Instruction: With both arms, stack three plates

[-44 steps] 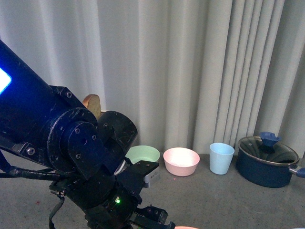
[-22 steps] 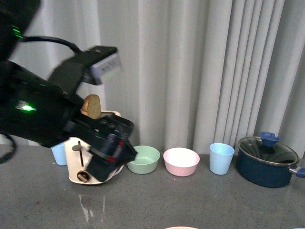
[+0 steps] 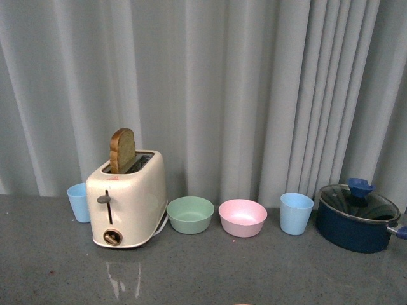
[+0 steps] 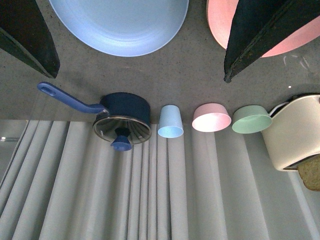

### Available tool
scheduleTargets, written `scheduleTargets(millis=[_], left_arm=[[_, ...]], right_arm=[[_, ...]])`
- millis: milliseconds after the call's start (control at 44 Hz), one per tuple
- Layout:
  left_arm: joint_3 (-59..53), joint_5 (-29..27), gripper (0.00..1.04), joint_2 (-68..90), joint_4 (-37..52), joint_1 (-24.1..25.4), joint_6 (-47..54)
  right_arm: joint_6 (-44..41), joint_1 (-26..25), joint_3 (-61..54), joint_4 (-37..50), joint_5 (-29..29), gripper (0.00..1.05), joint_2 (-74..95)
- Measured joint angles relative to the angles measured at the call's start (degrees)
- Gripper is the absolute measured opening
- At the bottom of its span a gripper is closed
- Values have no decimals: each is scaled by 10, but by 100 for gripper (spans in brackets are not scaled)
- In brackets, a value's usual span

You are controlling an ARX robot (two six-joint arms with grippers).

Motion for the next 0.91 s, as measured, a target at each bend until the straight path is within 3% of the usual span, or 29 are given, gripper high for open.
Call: scheduleTargets(millis=[68,341,455,910], left_arm=[[-14,6,4,-19,0,6,-4],[-74,26,4,-92,-10,31,-6],[-93,70,4,-126,-25,63,-6],[-137,73,4,-247,-101,77,-7]], right_arm=[[0,0,0,0,0,97,0],[0,0,0,0,0,97,0],[0,0,0,0,0,97,0],[0,0,0,0,0,97,0]])
